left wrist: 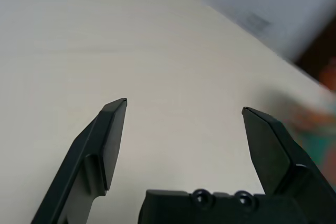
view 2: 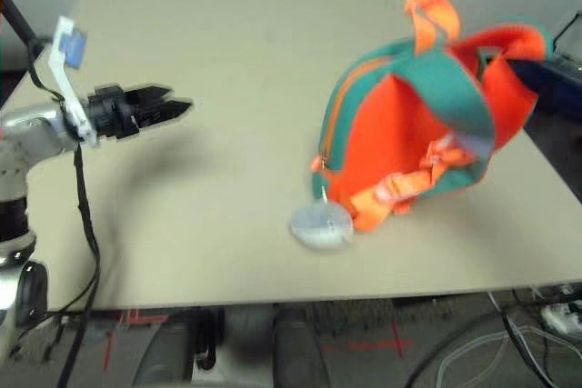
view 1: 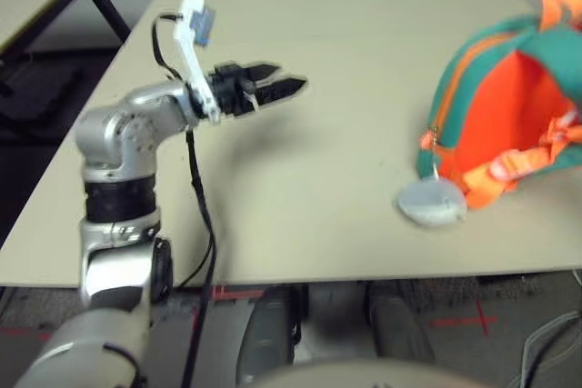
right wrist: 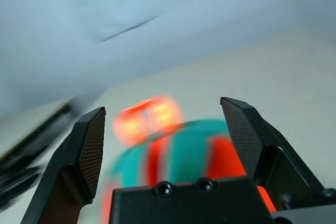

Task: Put the pencil case into the backpack and zip it.

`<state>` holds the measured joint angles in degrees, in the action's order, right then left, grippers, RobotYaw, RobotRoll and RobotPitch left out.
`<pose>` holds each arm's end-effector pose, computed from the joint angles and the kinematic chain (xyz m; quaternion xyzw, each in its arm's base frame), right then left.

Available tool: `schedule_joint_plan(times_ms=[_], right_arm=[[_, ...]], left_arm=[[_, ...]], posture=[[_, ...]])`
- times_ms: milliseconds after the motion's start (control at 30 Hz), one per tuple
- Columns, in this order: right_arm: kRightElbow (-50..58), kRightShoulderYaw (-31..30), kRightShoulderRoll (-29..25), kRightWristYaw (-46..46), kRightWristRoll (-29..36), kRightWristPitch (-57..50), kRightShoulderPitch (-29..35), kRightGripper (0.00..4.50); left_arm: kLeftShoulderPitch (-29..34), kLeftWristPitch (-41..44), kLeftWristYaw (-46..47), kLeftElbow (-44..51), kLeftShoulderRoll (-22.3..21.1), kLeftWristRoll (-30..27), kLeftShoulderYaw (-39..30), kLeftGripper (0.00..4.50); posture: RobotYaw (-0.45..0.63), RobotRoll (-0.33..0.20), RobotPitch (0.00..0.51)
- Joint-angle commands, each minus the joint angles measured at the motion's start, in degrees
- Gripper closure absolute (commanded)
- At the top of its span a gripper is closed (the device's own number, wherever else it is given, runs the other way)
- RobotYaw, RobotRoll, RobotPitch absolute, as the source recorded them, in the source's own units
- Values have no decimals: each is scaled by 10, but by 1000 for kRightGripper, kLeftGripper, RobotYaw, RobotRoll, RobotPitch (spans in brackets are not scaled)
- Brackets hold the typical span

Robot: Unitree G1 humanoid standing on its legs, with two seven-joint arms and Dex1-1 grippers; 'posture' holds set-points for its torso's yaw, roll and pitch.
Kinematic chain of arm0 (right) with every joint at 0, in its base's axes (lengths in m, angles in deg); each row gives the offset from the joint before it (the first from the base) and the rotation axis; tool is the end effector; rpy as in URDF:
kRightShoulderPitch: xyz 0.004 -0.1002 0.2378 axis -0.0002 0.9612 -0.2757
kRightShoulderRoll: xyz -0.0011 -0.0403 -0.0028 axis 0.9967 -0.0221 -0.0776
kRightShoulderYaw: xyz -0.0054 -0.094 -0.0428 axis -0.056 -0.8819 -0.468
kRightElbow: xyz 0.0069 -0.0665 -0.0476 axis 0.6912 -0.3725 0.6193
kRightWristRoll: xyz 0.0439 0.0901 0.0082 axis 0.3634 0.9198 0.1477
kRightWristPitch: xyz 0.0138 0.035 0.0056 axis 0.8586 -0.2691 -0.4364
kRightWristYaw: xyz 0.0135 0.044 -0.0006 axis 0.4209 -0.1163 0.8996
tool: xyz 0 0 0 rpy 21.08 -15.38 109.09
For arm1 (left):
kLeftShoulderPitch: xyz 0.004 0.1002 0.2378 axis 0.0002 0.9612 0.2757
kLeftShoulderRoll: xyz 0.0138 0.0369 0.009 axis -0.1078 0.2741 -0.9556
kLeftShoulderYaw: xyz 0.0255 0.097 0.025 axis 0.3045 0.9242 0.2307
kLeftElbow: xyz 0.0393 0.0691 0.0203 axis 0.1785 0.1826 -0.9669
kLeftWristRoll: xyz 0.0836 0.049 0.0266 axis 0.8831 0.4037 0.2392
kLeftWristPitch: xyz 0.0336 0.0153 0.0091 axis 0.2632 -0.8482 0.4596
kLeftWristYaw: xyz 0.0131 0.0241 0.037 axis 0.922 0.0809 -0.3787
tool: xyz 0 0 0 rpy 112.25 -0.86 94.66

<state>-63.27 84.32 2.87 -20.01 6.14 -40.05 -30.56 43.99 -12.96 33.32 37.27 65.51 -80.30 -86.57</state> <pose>0.1805 -0.3500 0.2991 0.1381 -0.1462 0.1624 0.9660 0.3021 0.2235 0.1974 -0.0622 -0.0206 -0.2167 0.9740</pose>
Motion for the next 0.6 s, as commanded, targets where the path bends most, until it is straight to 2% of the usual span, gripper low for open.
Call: schedule_joint_plan(times_ms=[33,200,300,367,500,600], right_arm=[[-21,-49,28,-16,-89,55,-11,20],[-68,-112,29,-12,-263,169,9,20],[-132,-118,56,-39,-354,274,5,20],[-170,-108,85,-70,-385,319,-5,20],[-249,-127,123,-67,-472,454,17,20],[-305,-112,165,-84,-485,507,24,20]], left_arm=[[34,-97,52,-32,14,57,2,0],[78,-217,113,-68,15,127,6,0],[124,-288,150,-66,11,188,27,0],[148,-325,172,-66,9,214,32,0],[185,-389,211,-94,10,246,26,0],[204,-428,247,-126,12,262,18,0]], posture=[[-41,0,137],[-41,0,145],[-40,0,157],[-46,0,160],[-58,0,173],[-50,0,175]])
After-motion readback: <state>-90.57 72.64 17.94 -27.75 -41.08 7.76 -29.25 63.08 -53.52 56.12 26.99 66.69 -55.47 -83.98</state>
